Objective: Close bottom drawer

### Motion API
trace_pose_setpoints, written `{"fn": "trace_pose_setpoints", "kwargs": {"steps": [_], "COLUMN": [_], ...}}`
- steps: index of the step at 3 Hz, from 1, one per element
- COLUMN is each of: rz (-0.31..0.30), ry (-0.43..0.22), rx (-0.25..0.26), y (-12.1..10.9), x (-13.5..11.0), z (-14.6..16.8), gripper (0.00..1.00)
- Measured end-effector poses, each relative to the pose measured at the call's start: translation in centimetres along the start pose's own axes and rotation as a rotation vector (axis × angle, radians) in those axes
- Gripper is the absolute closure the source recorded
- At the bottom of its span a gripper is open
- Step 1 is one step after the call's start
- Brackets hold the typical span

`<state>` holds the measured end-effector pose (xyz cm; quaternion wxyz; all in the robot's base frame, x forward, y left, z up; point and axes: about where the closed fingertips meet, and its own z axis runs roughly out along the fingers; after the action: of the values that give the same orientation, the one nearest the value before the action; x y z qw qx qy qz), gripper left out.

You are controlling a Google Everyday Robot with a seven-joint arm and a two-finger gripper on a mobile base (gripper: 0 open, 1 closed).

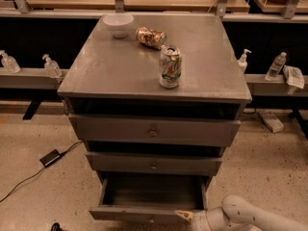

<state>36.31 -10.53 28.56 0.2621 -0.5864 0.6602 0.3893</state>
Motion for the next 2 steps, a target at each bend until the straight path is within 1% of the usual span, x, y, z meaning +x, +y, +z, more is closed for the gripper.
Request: {"fn": "trace_pose_setpoints", "kwargs": {"steps": [1,2], "rz": [-0.004,-0.004], "ry": [-0.008,-0.008], "rx": [-0.007,-0.007], "y": [0.23,0.24], "x": [0.27,0.22], "z": [0.66,0.63], "gripper": [0.0,0.0]}}
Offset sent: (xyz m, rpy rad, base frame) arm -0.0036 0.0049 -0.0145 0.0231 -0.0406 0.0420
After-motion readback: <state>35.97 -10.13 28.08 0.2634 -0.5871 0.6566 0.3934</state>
